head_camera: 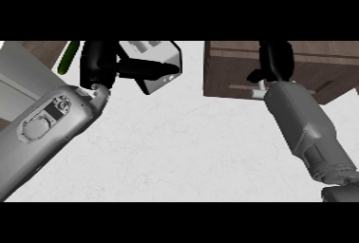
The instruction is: Pick up the can, place it into the drawer and close the drawer
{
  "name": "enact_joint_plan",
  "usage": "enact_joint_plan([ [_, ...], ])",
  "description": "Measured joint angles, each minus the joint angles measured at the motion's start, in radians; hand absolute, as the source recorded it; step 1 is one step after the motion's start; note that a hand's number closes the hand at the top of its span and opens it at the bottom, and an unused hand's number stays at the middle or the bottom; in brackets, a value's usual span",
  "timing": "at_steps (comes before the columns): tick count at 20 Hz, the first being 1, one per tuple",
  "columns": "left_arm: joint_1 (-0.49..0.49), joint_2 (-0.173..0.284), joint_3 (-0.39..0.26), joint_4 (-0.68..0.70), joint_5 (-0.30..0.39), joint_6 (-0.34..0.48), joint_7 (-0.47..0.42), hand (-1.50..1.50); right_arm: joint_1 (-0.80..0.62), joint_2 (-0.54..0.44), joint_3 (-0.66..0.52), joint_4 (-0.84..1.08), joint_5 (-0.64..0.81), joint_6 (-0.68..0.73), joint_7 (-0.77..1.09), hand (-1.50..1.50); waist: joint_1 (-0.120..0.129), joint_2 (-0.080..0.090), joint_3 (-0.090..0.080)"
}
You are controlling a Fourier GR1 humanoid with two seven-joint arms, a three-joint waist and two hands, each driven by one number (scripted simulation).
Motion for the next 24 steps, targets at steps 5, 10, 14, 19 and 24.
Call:
enact_joint_plan([
  [5, 0.042, 0.007, 0.006, -0.032, -0.012, -0.01, -0.014, -1.5, -0.049, -0.012, -0.014, 0.066, -0.001, 0.021, -0.007, -1.5, 0.0, 0.005, 0.002],
  [10, 0.076, 0.012, 0.015, -0.056, -0.018, -0.013, -0.024, -1.5, -0.069, -0.013, -0.057, 0.082, -0.049, 0.039, -0.086, -1.5, -0.004, 0.009, 0.005],
  [14, 0.099, 0.02, 0.02, -0.077, -0.019, -0.02, -0.025, -1.5, -0.073, -0.003, -0.123, 0.071, -0.13, 0.067, -0.185, -1.5, -0.012, 0.01, 0.006],
  [19, 0.138, 0.026, 0.03, -0.088, -0.026, -0.018, -0.04, -1.5, -0.093, 0.029, -0.215, 0.05, -0.245, 0.124, -0.289, -1.5, -0.019, 0.008, 0.007],
  [24, 0.173, 0.037, 0.048, -0.096, -0.025, -0.028, -0.051, -1.5, -0.117, 0.079, -0.326, 0.025, -0.388, 0.197, -0.365, -1.5, -0.03, 0.004, 0.007],
])
